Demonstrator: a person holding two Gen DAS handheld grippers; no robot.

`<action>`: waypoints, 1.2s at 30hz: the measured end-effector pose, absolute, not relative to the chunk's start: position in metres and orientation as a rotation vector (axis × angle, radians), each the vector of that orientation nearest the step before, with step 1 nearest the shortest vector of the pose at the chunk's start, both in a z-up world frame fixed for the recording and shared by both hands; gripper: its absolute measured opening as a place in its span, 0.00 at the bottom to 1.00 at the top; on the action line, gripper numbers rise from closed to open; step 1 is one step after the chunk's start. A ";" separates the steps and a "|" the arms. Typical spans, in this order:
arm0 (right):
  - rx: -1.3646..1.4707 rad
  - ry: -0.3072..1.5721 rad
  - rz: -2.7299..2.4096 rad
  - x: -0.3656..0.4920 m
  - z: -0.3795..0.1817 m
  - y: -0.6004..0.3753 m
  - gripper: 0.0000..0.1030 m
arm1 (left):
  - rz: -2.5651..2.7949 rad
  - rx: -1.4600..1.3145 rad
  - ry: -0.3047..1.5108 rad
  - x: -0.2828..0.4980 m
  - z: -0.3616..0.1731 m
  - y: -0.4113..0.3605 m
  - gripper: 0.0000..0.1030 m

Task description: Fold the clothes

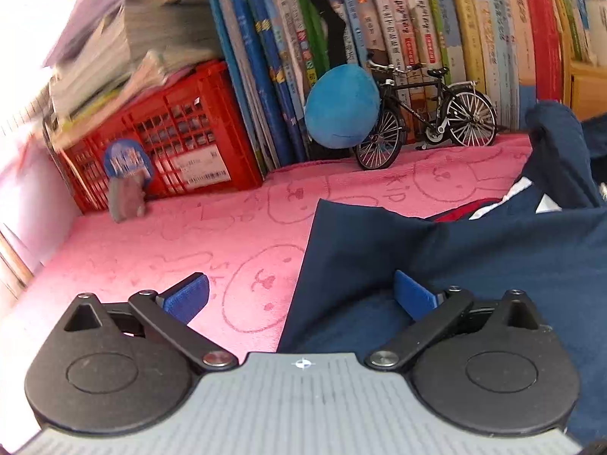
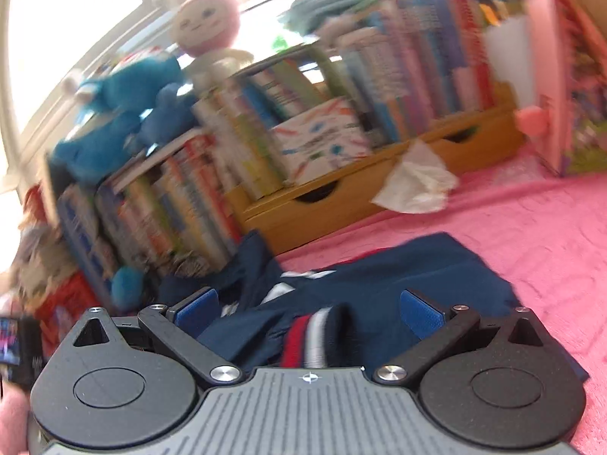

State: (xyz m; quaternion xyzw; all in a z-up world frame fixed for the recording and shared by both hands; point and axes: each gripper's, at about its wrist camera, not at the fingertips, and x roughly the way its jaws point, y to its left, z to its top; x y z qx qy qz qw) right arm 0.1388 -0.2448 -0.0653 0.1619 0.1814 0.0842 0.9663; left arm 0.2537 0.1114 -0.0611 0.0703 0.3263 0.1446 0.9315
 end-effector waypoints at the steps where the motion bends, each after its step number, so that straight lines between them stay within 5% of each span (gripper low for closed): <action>1: 0.267 0.380 0.210 0.140 -0.059 -0.228 1.00 | 0.284 0.107 0.676 0.254 -0.060 0.117 1.00; 11: -0.109 0.610 0.471 0.184 -0.081 -0.066 1.00 | 0.229 -0.085 0.712 0.257 -0.059 0.142 1.00; 19: -0.160 0.644 0.230 0.198 -0.098 -0.141 0.99 | 0.228 -0.087 0.712 0.257 -0.059 0.142 1.00; 22: -0.201 0.635 0.322 0.196 -0.100 -0.179 0.89 | 0.227 -0.088 0.712 0.257 -0.058 0.142 1.00; 23: -0.246 0.615 0.312 0.190 -0.101 -0.183 0.89 | 0.227 -0.088 0.712 0.257 -0.058 0.142 1.00; 24: -0.280 0.599 0.247 0.187 -0.101 -0.186 1.00 | 0.226 -0.087 0.712 0.257 -0.058 0.142 1.00; 29: -0.131 0.663 0.072 0.194 -0.092 -0.217 1.00 | 0.226 -0.088 0.712 0.257 -0.058 0.142 1.00; 36: -0.189 0.499 0.160 0.175 -0.060 -0.167 1.00 | 0.224 -0.090 0.712 0.257 -0.058 0.144 1.00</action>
